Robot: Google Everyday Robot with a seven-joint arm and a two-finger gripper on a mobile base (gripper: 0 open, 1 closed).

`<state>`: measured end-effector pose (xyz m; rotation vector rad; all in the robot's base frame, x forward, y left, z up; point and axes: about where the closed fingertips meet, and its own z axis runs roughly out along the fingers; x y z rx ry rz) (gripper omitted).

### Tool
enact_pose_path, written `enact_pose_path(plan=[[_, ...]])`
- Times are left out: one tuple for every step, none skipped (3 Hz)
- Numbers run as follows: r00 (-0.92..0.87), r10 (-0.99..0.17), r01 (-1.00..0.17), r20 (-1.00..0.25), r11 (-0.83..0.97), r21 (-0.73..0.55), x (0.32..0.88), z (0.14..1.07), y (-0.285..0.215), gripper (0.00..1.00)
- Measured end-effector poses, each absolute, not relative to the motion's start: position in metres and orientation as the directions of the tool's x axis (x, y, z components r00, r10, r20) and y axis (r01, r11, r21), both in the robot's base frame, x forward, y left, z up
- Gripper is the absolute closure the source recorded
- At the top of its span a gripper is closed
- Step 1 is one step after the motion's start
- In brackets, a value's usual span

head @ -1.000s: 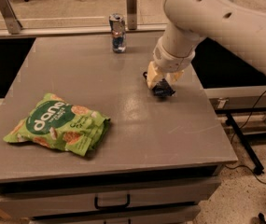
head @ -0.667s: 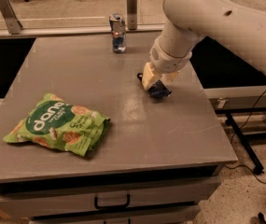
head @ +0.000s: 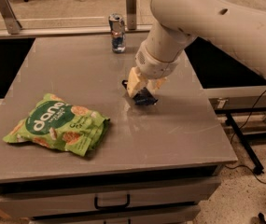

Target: Move rxbar blueberry near green rice chip bag

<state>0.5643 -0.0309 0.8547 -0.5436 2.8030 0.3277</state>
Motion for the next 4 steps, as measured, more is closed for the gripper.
enact_pose_path(plan=[[-0.905,-0.328,-0.394,-0.272,0.886,0.245,0.538,0.843,0.004,1.0],[-0.91,-0.332,-0.399,-0.247,0.865,0.305,0.52,0.833,0.029,0.83],[-0.91,-0.332,-0.399,-0.247,0.865,0.306,0.52,0.837,0.029,0.59],[-0.912,-0.33,-0.399,-0.243,0.849,0.345,0.507,0.837,0.049,0.36]])
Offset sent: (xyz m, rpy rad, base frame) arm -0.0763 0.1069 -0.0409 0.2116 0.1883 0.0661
